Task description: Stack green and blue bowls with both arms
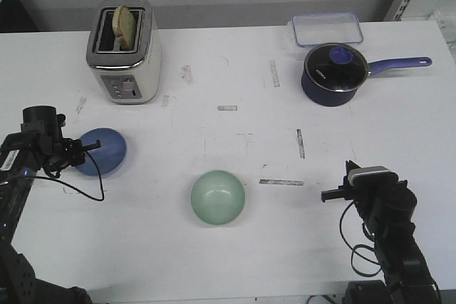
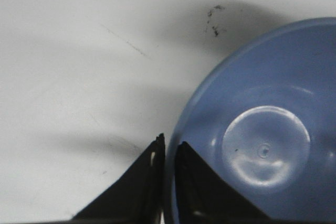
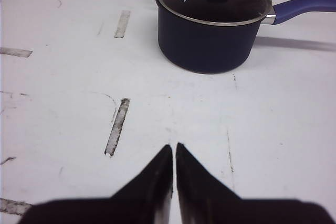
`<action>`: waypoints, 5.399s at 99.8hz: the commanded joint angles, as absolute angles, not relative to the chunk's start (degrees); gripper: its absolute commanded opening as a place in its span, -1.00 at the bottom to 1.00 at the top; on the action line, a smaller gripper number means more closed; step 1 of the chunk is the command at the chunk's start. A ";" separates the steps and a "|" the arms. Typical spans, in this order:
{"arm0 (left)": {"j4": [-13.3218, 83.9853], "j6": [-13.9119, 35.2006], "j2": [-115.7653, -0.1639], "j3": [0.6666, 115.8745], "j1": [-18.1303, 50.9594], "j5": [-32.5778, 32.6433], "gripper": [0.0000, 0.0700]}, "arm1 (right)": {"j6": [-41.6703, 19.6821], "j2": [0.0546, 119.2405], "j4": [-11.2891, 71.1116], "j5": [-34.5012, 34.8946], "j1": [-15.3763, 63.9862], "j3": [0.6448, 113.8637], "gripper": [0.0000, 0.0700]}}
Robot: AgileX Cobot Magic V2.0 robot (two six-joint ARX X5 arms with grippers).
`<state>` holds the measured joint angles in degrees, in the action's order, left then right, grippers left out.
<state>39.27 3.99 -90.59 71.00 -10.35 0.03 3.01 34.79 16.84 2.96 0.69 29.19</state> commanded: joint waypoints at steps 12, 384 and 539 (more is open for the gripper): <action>42.15 4.69 -88.44 78.02 -10.24 -0.91 -1.00 | 3.03 35.05 16.36 2.94 0.73 29.58 -1.00; 11.75 -4.91 -30.06 31.86 -1.28 0.05 -1.00 | 2.42 29.61 20.16 0.34 0.73 29.54 -1.00; 4.34 -4.89 -14.44 20.73 -1.08 0.25 -1.00 | 1.74 15.35 22.44 -1.85 0.69 28.05 -1.00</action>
